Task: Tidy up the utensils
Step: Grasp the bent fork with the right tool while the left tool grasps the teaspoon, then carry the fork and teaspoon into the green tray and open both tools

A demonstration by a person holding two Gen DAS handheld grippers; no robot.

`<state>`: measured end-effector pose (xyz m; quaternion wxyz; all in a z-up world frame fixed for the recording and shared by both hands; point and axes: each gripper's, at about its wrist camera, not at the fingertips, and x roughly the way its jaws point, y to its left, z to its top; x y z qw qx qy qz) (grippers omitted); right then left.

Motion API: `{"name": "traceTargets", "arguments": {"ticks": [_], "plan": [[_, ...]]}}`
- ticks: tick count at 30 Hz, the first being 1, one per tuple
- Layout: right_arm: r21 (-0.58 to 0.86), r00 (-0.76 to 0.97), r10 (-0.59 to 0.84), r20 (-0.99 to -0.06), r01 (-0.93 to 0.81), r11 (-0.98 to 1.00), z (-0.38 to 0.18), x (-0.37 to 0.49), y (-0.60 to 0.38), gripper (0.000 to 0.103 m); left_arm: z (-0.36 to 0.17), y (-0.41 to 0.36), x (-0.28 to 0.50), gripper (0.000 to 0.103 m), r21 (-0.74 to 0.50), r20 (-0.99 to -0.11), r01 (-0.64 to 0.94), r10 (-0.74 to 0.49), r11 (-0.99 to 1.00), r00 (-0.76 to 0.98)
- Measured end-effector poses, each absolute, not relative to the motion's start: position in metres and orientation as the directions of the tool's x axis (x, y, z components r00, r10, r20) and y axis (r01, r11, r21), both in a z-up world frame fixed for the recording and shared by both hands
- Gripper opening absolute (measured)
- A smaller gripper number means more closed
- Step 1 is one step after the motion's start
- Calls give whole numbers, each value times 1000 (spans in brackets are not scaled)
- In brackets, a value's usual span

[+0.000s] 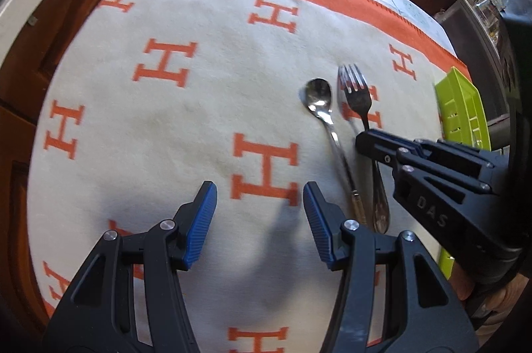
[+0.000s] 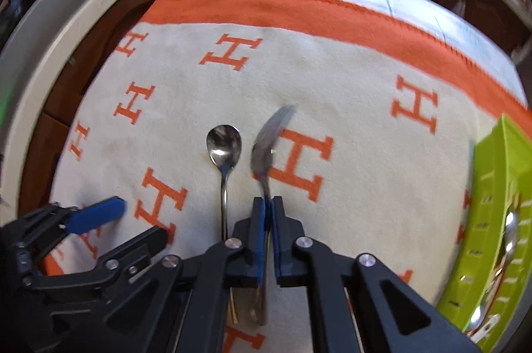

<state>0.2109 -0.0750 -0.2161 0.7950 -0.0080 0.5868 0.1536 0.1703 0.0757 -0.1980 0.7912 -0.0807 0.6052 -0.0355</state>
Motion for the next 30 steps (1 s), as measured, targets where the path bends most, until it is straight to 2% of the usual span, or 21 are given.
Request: {"name": "traceTargets", "arguments": {"ticks": [9,20,22,26,30], "plan": [[332,249,344,-905,-89,939,-217,187,-141,2,-199,43,194,51,-217,-955,-50,-201,975,220],[406,294,408,-865,-70,911,-205,139,-171,2,-206,-9,213,51,28,-980,-33,34,999,197],[420,292,421,-859,-67,905,-206,133,-174,2,-206,-14,213,44,29,-979,-40,36,999,200],[447,287,446,-848,-66,892,-208,120,-180,2,-203,-27,210,7,8,-980,-5,9,1000,198],[457,288,458,-841,-73,886,-208,108,-183,2,-202,-28,200,2,-34,-979,-20,-29,999,201]]}}
